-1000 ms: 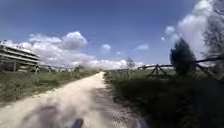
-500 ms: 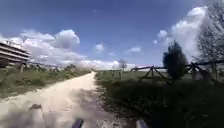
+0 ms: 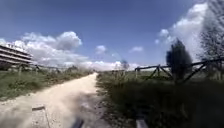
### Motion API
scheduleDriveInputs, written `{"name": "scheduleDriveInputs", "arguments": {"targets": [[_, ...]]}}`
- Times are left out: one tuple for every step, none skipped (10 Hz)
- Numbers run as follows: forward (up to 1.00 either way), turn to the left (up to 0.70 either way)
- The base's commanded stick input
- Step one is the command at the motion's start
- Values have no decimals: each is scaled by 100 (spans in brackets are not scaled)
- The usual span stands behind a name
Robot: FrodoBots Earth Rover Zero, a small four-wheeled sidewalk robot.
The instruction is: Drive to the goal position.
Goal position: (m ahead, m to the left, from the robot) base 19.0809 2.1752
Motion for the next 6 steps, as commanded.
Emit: {"name": "scheduleDriveInputs", "arguments": {"targets": [[62, 0], [60, 0], [60, 0], [60, 0], [61, 0], [62, 0]]}}
